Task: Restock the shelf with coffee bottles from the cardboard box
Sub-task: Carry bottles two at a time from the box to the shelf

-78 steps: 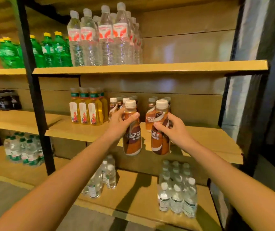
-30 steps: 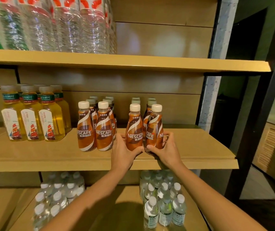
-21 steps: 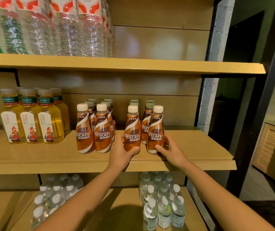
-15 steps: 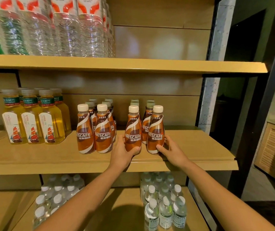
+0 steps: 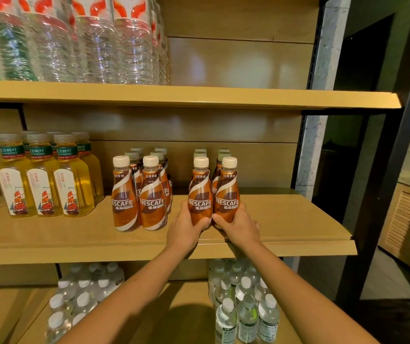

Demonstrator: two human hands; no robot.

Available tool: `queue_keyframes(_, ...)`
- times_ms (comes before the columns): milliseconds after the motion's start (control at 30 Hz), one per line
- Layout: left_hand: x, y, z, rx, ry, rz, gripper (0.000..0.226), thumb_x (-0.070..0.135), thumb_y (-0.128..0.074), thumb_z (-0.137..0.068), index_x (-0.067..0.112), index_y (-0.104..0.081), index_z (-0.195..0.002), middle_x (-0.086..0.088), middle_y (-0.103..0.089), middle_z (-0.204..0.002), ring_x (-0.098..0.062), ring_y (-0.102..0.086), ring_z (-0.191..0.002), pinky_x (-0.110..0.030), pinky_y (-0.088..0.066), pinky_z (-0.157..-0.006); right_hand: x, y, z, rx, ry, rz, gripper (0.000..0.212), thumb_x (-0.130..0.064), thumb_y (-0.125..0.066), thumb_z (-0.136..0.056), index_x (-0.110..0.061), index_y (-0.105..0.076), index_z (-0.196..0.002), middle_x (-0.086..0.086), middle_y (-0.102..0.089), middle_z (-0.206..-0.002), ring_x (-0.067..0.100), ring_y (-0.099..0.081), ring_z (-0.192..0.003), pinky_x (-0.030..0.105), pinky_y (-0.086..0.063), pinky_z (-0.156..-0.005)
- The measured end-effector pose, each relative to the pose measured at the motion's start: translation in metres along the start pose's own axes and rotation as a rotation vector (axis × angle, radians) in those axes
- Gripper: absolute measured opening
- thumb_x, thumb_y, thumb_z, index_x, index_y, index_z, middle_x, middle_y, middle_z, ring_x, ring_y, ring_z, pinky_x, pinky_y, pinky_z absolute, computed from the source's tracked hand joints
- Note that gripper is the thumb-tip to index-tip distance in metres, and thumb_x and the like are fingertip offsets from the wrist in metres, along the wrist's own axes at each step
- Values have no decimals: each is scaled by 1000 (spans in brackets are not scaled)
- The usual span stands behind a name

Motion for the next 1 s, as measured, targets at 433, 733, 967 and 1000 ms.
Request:
queue_keyframes(433,-6,-1,-2,-21,-20,-14,62,30,-64,-86,19,-32,-139,-2,-54,-132,-23,-53,-119,-44,-46,-98,3,-7,-4,-17,18,39,71,-54,-56,-85,-19,-24,-137,-1,-54,-132,23,-49,-125,46,-19,-112)
queue_keyframes(733,-6,-3,-3,-55,17,-53,66,32,-62,-88,18,-25,-141,-4,-50,-136,-24,-50,-123,-43,-43,-100,5,-11,-10,-40,-11,75,76,-57,-55,-84,-19,-18,-139,-1,-53,-134,23,-49,-126,46,-18,-112)
queue_keyframes(967,4,3,14,10,-23,-45,92,44,-69,-79,15,-14,-147,-7,-27,-152,-24,-26,-141,-43,-29,-114,9,9,2,-48,-54,41,107,-63,-63,-73,-14,-4,-148,10,-37,-148,31,-34,-137,50,-21,-114)
queue_keyframes(1000,12,6,24,47,-86,-68,98,45,-69,-79,15,-8,-150,-6,-16,-157,-22,-16,-144,-40,-21,-117,11,21,8,-13,-46,89,108,-63,-62,-75,-12,-3,-149,11,-34,-150,30,-31,-139,49,-21,-113)
Point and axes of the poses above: each hand's wrist, its own z-axis away from the middle knuckle, its own y-axis out of the back of the hand, x = y × z, the point moved 5 cm from there along -z, towards the middle knuckle
